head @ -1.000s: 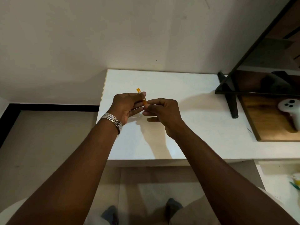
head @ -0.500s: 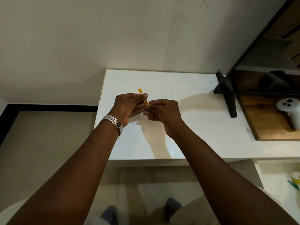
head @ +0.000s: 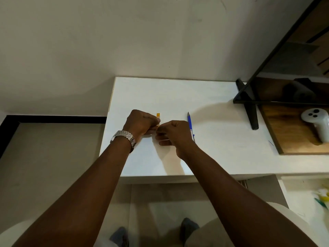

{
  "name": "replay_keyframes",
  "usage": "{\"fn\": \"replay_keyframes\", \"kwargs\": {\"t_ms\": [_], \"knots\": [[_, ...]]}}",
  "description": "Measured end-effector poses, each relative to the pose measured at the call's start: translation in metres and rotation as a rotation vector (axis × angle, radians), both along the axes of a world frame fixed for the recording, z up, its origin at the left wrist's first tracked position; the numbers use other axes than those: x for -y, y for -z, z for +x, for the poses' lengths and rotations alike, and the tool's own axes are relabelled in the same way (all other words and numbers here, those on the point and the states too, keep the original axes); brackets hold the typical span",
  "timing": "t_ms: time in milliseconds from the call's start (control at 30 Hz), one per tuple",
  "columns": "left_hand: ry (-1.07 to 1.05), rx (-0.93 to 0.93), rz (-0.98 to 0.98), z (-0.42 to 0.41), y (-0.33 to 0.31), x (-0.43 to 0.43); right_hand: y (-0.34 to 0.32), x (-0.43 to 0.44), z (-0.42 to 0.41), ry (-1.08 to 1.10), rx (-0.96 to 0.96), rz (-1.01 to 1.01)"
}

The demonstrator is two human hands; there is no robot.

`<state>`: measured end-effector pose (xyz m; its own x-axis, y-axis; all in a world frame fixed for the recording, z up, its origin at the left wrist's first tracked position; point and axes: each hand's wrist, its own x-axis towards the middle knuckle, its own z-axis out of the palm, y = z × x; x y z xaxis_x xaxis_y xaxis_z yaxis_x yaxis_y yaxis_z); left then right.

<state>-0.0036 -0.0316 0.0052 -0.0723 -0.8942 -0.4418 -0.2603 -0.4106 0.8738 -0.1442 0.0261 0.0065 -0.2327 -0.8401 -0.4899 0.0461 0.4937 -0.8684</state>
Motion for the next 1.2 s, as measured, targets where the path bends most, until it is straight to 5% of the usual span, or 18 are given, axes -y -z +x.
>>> {"fn": "replay_keyframes", "kwargs": {"t_ms": [1200], "knots": [[0.057,0.256,-0.194,-0.006,0.005,-0.007,0.017,0.001,0.0,-0.098,-0.342,-0.05]]}}
